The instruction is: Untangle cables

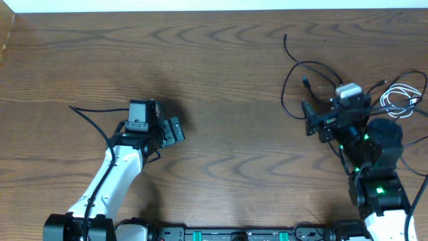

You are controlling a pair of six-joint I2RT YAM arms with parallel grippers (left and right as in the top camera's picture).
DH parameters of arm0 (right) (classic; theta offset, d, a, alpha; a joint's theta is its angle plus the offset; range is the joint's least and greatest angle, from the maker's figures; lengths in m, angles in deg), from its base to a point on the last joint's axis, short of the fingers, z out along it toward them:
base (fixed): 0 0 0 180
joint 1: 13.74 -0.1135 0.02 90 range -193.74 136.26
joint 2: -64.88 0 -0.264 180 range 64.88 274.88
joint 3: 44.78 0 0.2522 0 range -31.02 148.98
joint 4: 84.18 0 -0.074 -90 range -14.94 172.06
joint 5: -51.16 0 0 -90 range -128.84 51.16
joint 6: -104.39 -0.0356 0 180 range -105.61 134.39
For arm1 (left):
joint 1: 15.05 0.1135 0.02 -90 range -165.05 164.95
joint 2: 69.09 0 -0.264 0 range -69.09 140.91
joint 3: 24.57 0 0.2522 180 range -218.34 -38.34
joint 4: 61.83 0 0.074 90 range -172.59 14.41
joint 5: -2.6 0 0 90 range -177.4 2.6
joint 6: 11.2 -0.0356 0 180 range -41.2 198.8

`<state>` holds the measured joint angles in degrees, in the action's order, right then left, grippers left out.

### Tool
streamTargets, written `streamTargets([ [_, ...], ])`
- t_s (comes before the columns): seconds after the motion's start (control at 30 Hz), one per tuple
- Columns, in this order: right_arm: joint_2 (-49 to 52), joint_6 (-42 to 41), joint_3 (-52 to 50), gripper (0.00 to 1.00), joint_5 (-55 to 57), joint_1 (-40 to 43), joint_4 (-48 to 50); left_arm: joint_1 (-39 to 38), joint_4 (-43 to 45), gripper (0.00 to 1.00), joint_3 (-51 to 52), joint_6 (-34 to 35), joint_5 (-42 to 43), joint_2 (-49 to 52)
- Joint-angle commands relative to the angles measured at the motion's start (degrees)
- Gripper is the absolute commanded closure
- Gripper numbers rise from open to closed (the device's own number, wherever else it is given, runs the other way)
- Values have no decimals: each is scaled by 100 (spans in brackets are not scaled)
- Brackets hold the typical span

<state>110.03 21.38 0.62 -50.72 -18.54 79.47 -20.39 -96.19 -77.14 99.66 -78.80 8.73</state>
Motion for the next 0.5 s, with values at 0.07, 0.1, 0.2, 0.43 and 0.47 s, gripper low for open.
streamTargets([
  [0.07,-457,85,-490,1,-7,-46,407,13,-13,2,76,-87,-118,44],
  [0.1,-544,85,-570,1,-4,-46,481,13,-13,2,76,-87,-118,42],
  [0.2,-785,83,-852,1,-4,-46,807,13,-13,2,76,-87,-120,44],
  [0.43,-1346,83,-1856,1,-9,-57,1746,13,-13,2,76,-87,-120,44],
  [0.47,-1434,83,-1989,1,-7,-61,1880,13,-13,2,76,-87,-118,42],
])
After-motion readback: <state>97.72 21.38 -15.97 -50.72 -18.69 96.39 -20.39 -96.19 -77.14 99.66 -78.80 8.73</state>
